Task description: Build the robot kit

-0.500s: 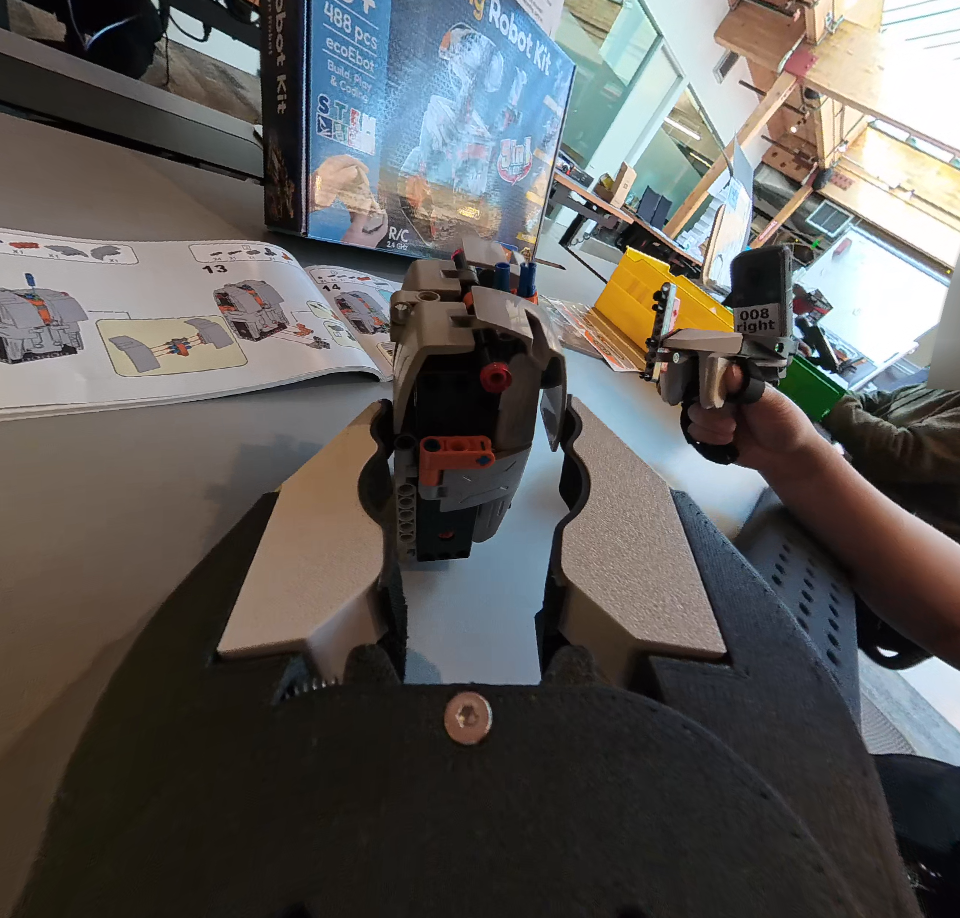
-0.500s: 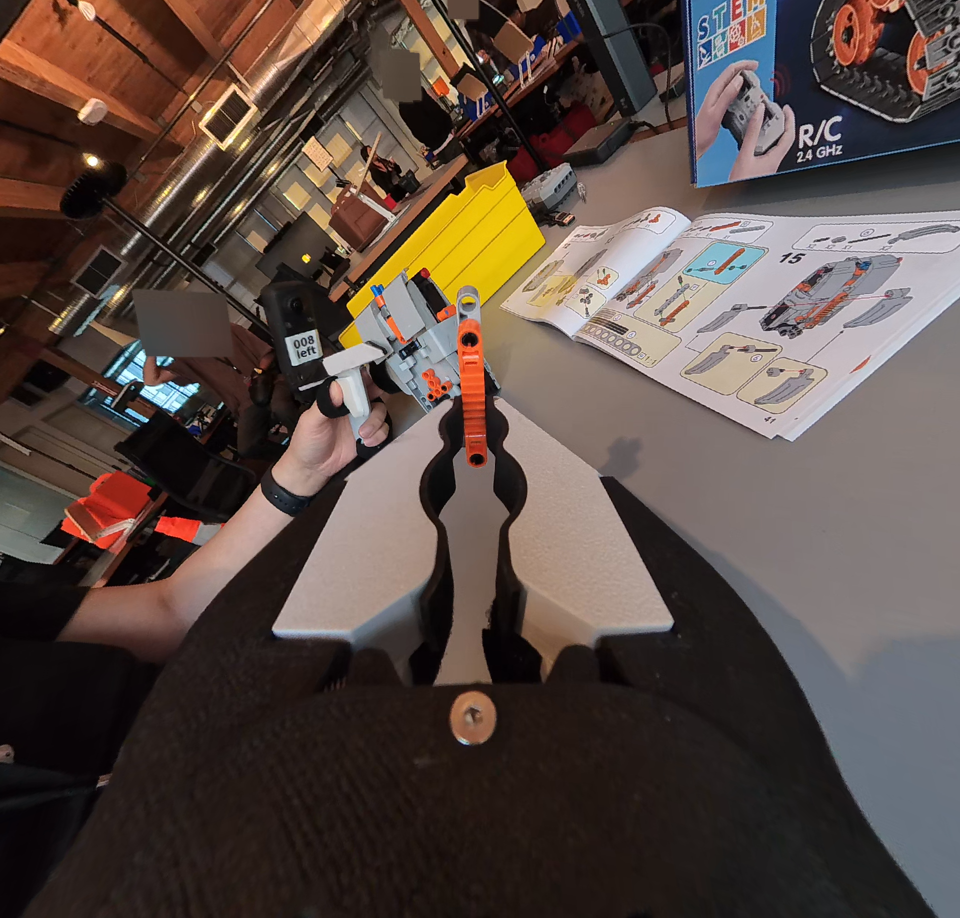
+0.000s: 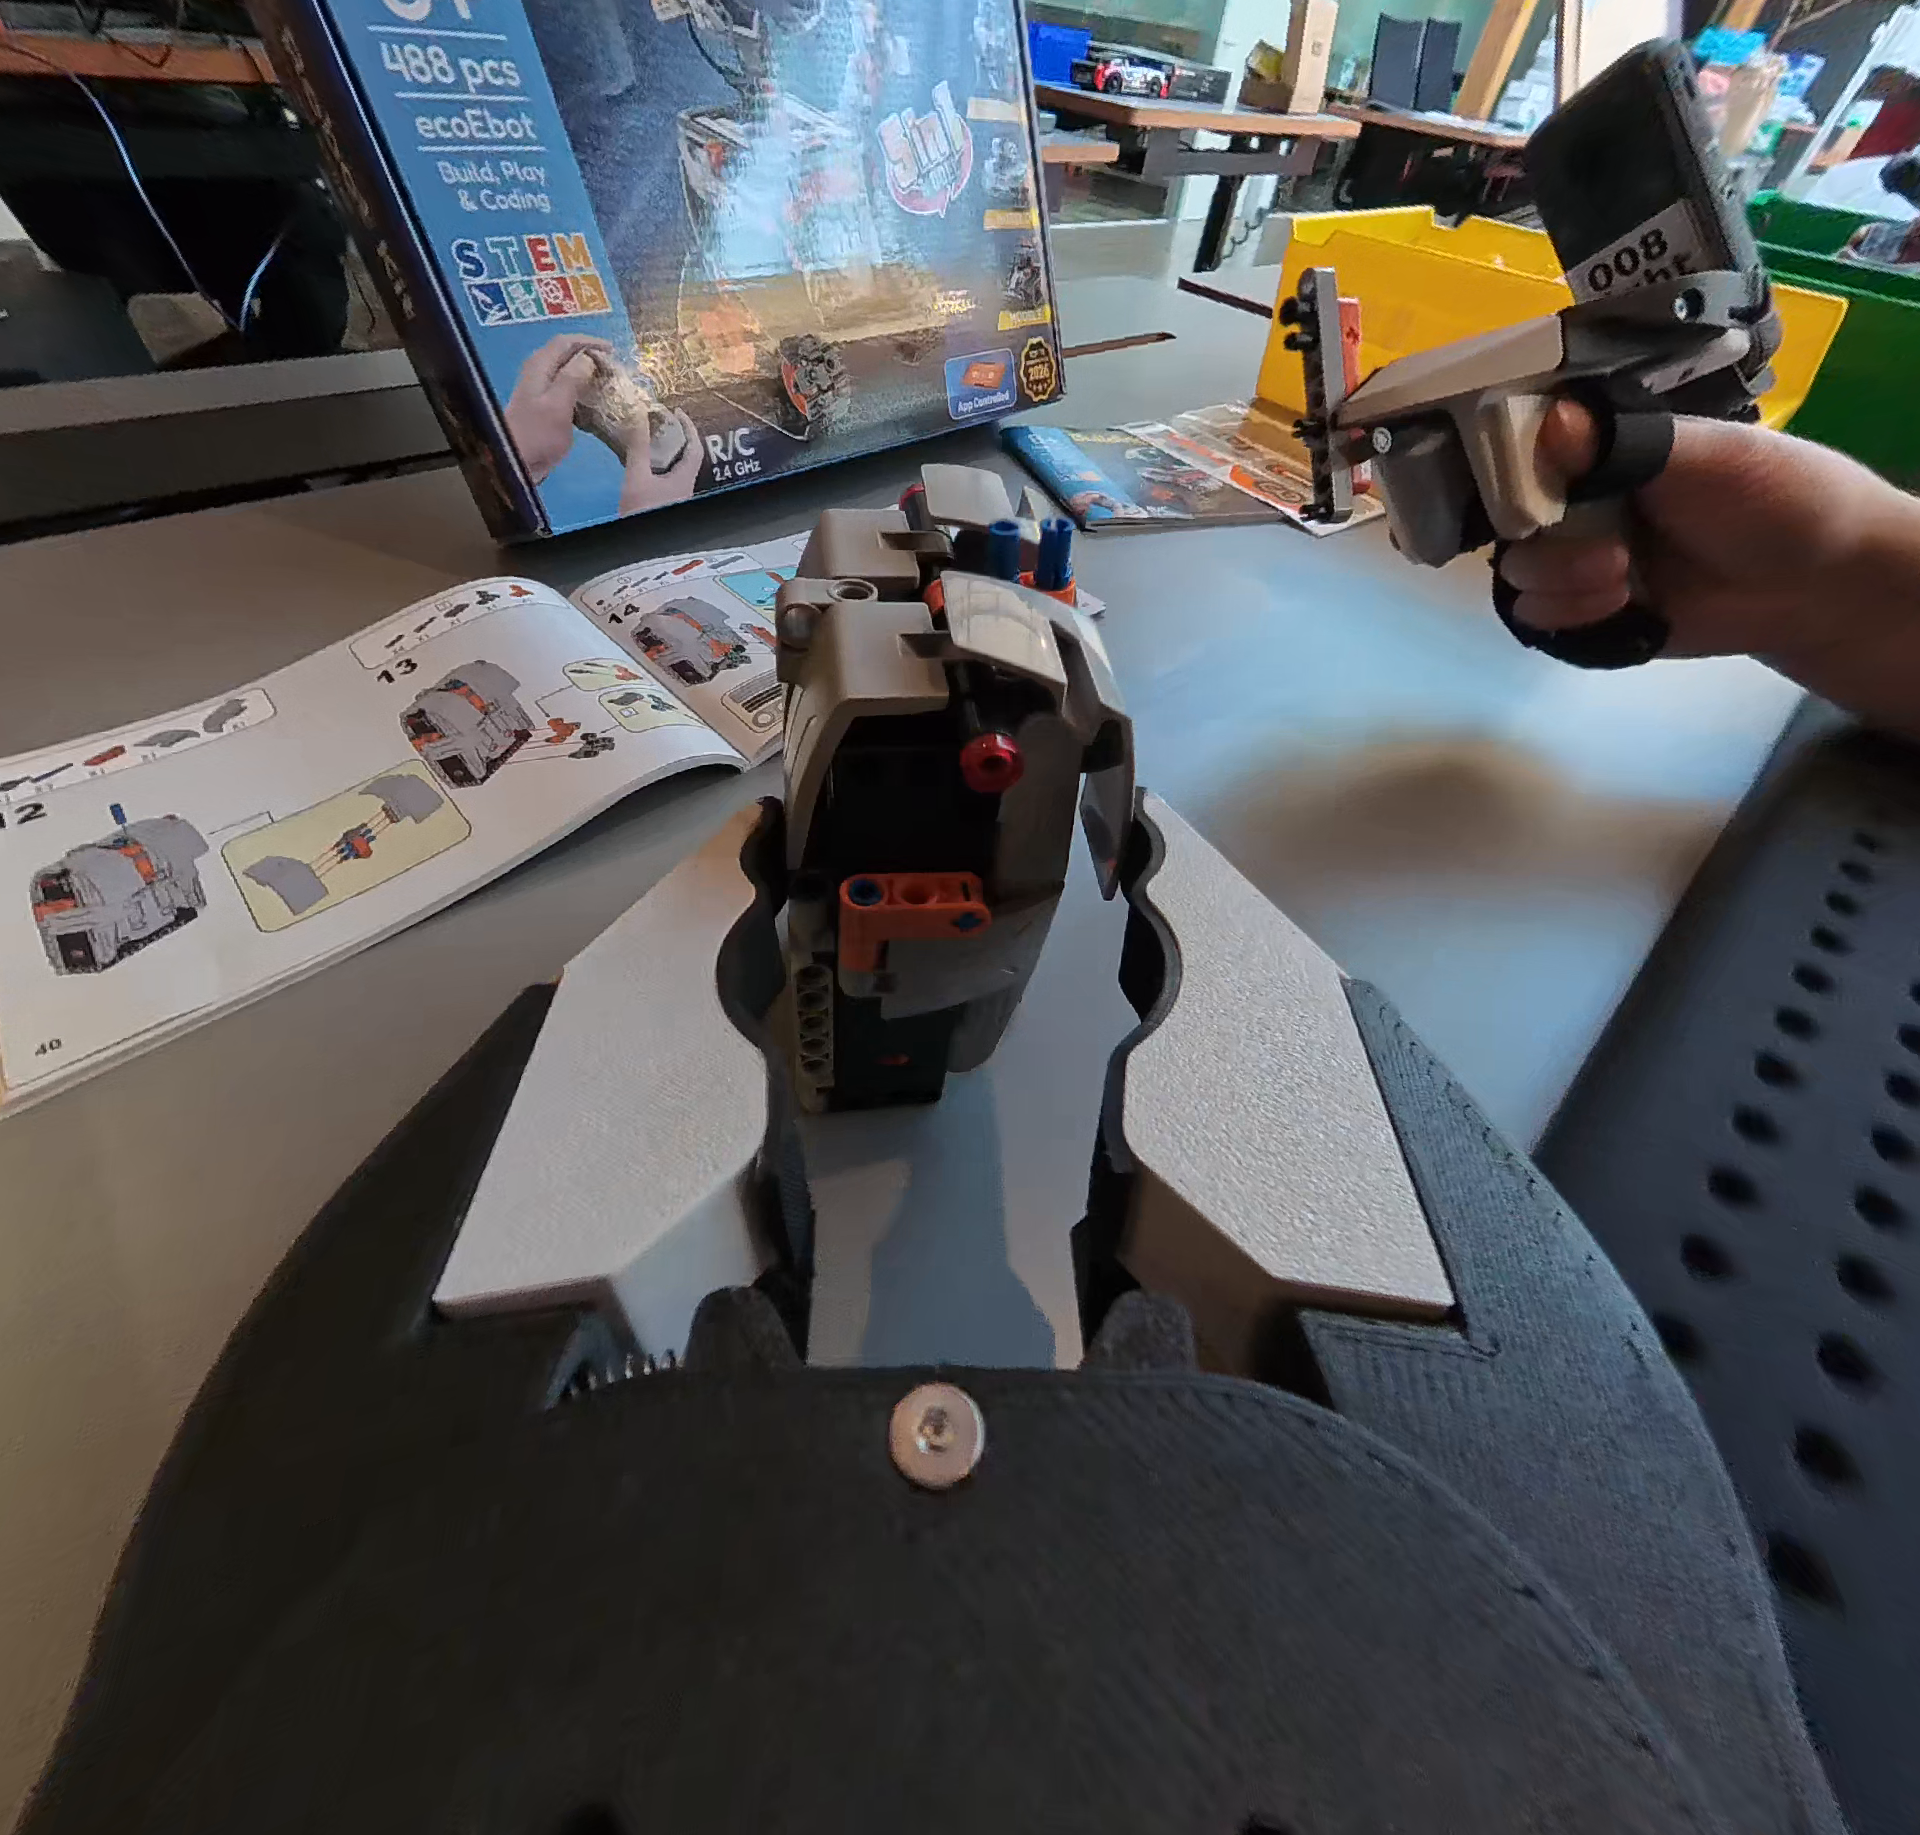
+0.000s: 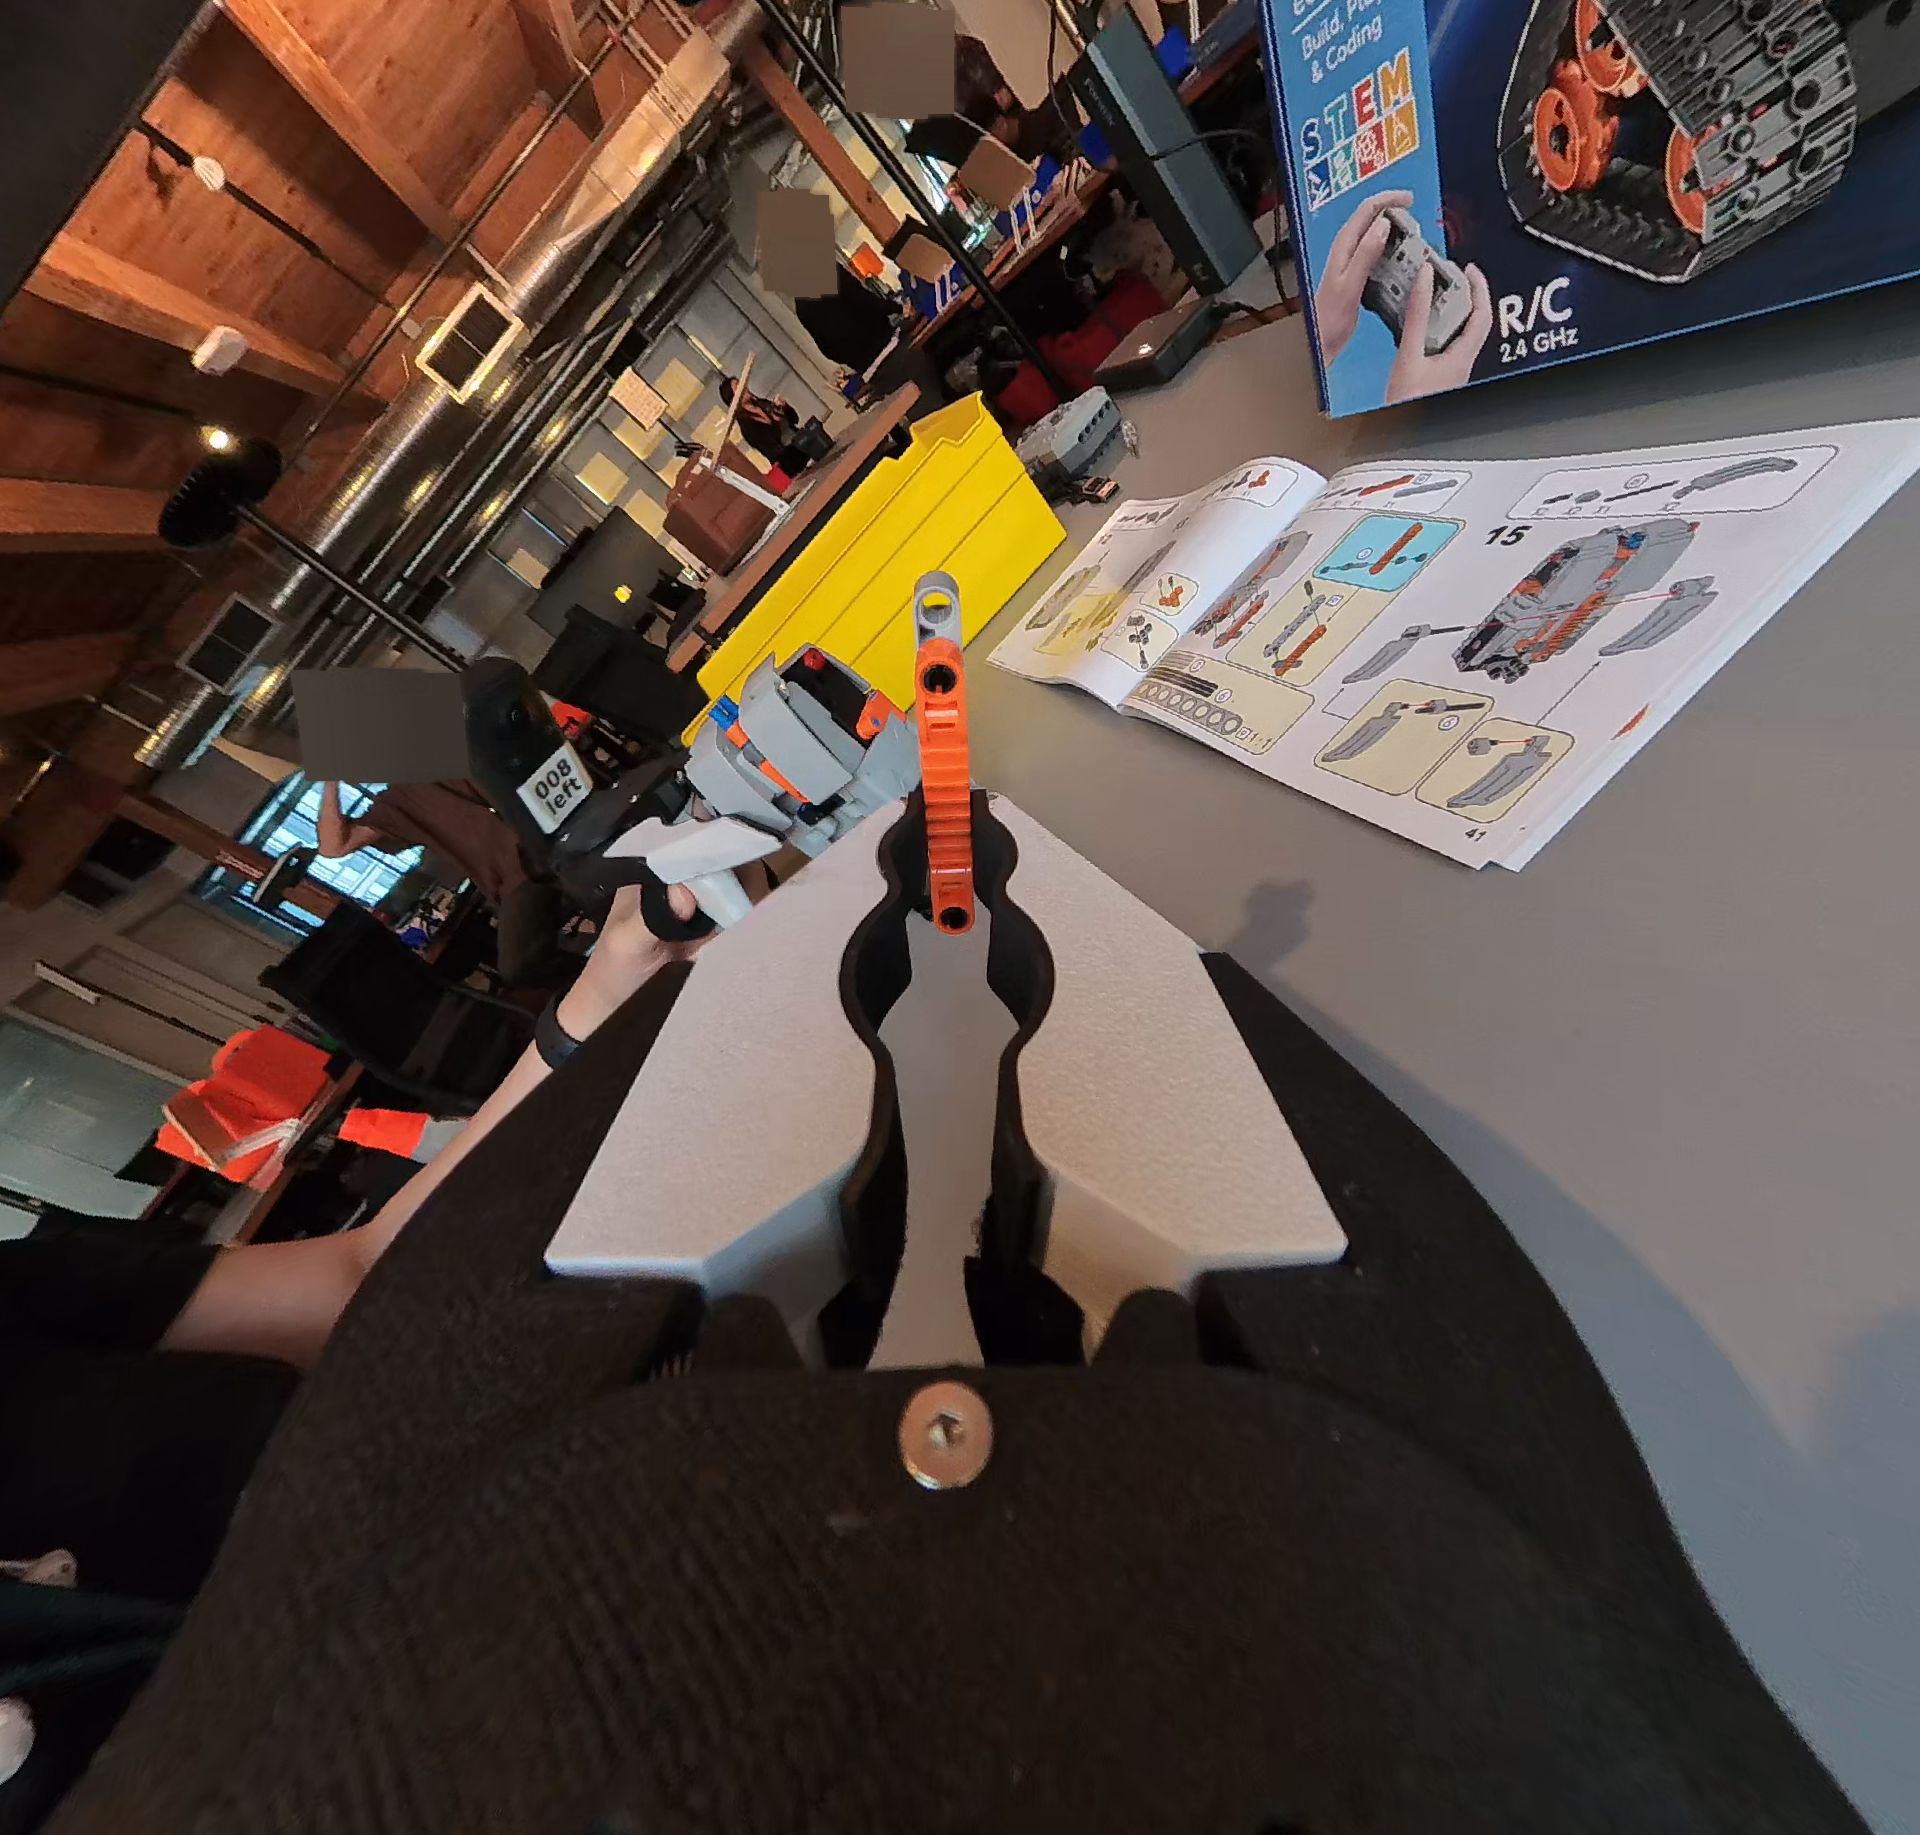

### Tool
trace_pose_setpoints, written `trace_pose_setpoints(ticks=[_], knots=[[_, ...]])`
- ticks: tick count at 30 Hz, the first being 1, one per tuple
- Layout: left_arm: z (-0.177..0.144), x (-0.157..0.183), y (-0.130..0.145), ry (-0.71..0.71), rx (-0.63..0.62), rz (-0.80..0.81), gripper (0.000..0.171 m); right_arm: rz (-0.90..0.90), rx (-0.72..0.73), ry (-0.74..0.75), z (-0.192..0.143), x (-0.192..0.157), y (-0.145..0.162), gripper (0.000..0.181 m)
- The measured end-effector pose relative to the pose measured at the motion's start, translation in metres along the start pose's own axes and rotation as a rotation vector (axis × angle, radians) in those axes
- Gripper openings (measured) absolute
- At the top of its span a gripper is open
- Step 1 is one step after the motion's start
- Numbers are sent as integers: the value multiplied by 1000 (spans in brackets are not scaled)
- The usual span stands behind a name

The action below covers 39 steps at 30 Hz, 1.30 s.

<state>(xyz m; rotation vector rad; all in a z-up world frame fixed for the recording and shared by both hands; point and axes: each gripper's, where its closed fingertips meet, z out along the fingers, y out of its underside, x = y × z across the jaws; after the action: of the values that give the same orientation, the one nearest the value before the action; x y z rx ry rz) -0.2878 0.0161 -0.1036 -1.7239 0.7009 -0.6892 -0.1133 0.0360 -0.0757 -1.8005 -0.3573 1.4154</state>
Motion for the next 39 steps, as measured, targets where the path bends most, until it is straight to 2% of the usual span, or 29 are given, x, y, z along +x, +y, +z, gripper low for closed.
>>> trace_pose_setpoints(ticks=[26, 35, 39], knots=[[-2, -5, -3, 15, 24, -96, 64, -36, -6, 5, 3, 1, 2, 7], [-8, -16, -7, 41, 73, -260, 64, -32, -13, 3, 4, 1, 4, 7], [-8, -17, -6, 42, 75, -268, 64, -21, -6, -5, 4, 1, 3, 7]])
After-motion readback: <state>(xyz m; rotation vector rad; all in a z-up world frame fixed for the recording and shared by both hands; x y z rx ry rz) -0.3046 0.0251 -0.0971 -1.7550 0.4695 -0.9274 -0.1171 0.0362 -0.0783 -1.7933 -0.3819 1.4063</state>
